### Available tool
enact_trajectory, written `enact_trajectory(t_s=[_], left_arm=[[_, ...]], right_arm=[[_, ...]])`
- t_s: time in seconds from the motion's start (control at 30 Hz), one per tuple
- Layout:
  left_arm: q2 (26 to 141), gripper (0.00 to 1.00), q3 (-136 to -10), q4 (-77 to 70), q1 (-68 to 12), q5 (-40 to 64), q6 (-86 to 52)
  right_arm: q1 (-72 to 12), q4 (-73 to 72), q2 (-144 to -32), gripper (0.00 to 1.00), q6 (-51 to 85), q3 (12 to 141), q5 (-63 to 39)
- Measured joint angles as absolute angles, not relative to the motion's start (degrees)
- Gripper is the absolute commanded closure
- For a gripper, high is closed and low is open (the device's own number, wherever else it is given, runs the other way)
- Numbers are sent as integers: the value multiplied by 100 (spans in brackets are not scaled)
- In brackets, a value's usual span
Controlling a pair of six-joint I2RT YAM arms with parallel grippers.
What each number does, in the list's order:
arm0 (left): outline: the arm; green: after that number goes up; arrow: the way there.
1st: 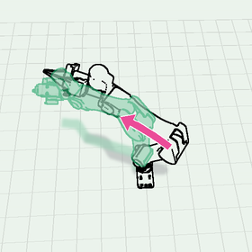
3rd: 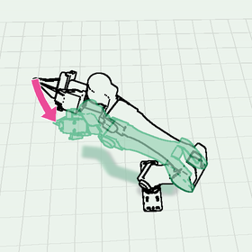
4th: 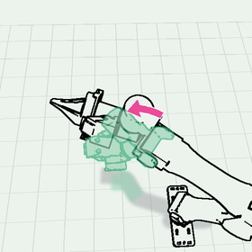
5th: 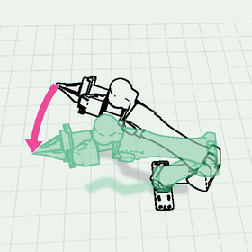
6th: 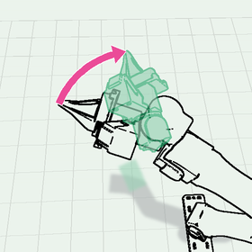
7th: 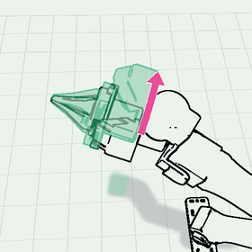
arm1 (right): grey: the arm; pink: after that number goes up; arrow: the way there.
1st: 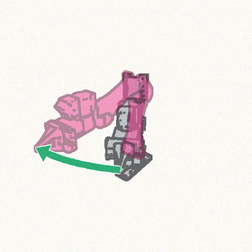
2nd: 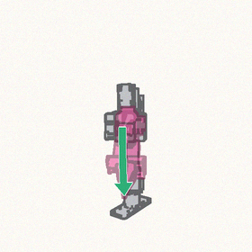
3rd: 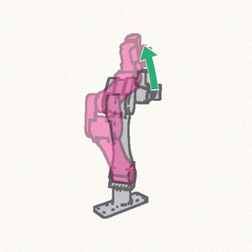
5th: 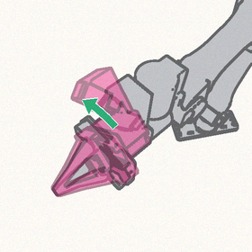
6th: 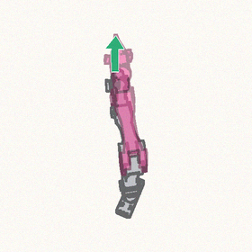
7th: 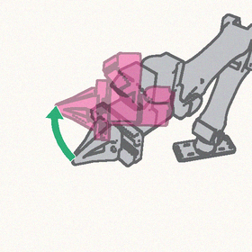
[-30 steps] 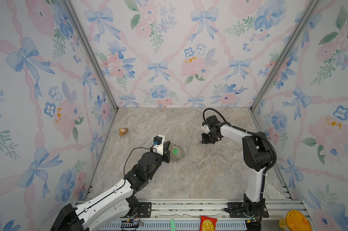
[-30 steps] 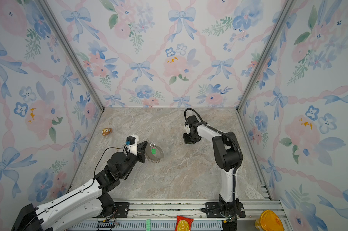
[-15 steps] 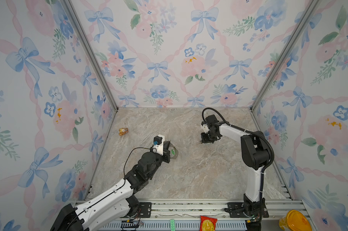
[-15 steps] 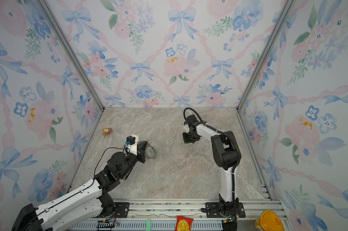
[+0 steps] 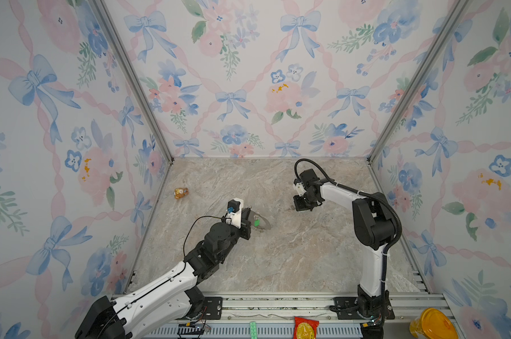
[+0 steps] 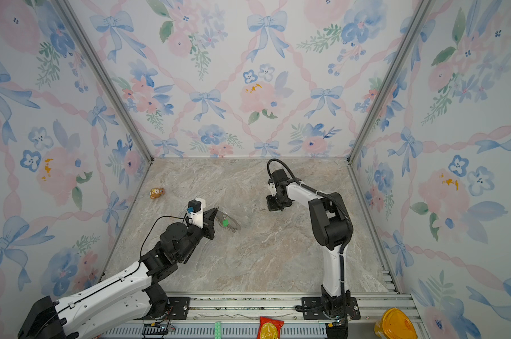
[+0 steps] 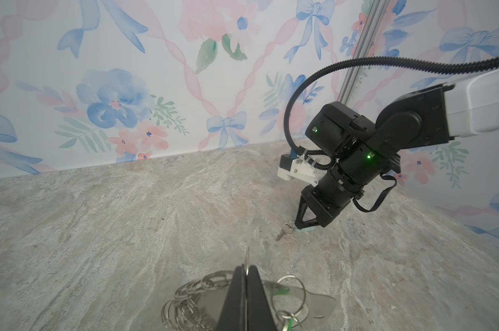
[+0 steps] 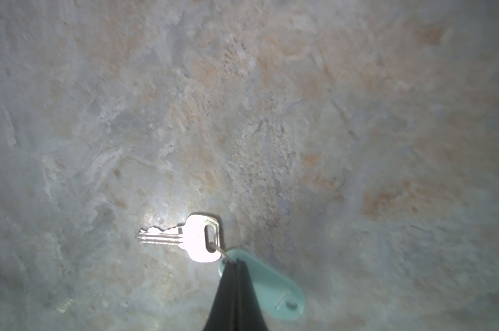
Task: Attach keys to a key ring
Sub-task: Move the key to the center of the table.
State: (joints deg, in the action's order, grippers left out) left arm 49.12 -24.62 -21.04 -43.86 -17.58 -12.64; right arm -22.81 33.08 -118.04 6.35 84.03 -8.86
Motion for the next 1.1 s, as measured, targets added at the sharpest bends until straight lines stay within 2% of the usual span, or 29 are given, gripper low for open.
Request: enact_trajectory(t_s=[0.33, 0.63, 0.87, 1.1], left_arm=[[4930, 100, -2462, -2106, -4386, -1780, -1245], [4858, 100, -2460, -2104, -4386, -1828, -1245], [4742, 100, -2421, -2108, -4386, -1973, -1240], [4635, 100, -2362, -2108, -4390, -2082, -1212]], right_arm=[[-2803, 3232, -11288, 98, 670, 7782, -552], [-3782, 3280, -10742, 100, 746, 7371, 731], [-4032, 3697, -10606, 100, 1205, 7203, 1632], [-4383, 4241, -10586, 100, 1723, 6991, 2093]])
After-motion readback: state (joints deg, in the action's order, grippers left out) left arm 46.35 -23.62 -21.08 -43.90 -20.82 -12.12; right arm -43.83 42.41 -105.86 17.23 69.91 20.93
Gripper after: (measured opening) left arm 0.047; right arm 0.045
